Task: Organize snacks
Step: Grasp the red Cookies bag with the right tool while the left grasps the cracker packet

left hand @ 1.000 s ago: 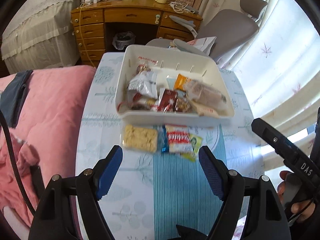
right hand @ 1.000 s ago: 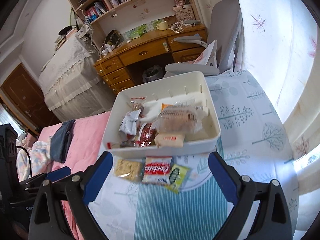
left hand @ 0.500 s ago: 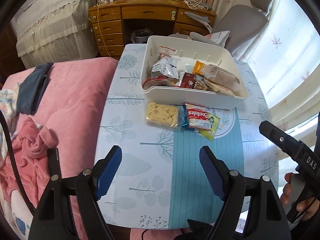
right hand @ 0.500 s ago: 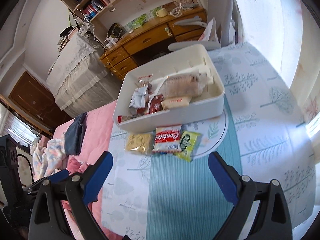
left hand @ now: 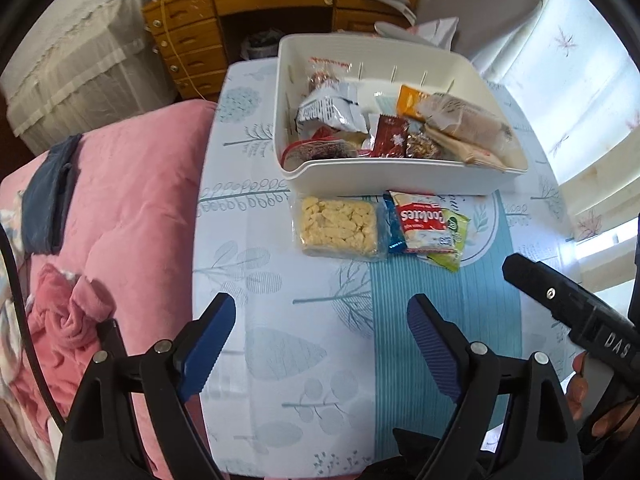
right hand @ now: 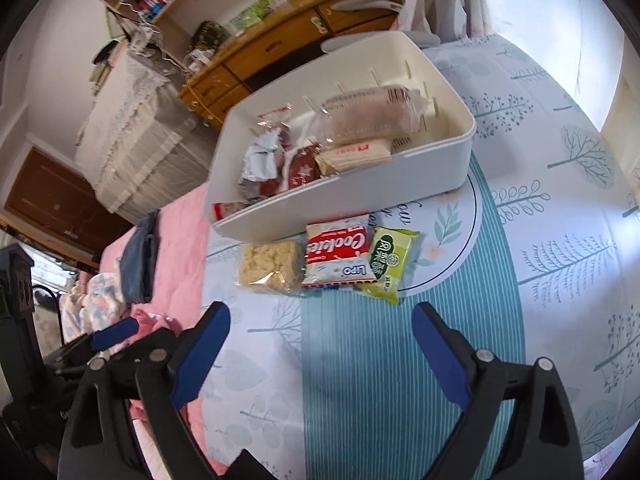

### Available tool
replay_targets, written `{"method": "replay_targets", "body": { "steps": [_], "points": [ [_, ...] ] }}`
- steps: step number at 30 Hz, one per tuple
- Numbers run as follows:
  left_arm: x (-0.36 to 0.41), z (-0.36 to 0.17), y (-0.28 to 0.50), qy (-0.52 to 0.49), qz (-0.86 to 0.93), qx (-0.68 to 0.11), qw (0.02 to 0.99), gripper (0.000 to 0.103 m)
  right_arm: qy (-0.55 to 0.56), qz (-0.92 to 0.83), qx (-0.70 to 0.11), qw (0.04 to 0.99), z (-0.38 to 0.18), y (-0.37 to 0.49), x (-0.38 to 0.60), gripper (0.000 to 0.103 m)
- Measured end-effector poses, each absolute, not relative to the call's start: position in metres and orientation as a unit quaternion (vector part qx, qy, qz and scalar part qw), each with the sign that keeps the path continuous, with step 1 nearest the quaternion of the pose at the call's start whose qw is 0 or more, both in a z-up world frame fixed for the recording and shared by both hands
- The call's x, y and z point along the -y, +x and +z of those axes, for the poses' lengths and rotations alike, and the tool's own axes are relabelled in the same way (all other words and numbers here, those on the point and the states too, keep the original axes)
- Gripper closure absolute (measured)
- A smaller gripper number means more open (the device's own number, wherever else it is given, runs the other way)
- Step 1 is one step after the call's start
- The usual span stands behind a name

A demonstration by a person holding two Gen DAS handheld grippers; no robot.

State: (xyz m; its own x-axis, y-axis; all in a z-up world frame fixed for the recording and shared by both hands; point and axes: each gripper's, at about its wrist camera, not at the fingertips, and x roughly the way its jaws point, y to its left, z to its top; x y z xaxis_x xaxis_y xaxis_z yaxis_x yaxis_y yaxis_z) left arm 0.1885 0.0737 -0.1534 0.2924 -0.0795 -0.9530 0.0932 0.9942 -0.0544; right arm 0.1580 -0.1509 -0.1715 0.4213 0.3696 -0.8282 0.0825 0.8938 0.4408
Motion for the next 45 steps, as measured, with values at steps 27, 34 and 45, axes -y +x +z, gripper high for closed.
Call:
{"method": "replay_targets", "body": {
  "steps": [27,34,45],
  "points": [
    [-0.048,-0.287,0.301,-0.019,-0.064,-0.682,0.729,0.013,0.015,0.075,-0.542,0.837,-0.249,0.212,0.098,0.027],
    [-0.053,-0.296,0.312,-0.034,-0.060,-0.674,0.735,0.013,-0.014,0.096,-0.539,0.836,-0.253,0.219,0.084,0.043],
    [-0.082,-0.298,0.316,-0.060,-0.061,-0.676,0.732,0.022,-0.002,0.087,-0.562,0.823,-0.250,0.225,0.078,0.053]
  ]
}}
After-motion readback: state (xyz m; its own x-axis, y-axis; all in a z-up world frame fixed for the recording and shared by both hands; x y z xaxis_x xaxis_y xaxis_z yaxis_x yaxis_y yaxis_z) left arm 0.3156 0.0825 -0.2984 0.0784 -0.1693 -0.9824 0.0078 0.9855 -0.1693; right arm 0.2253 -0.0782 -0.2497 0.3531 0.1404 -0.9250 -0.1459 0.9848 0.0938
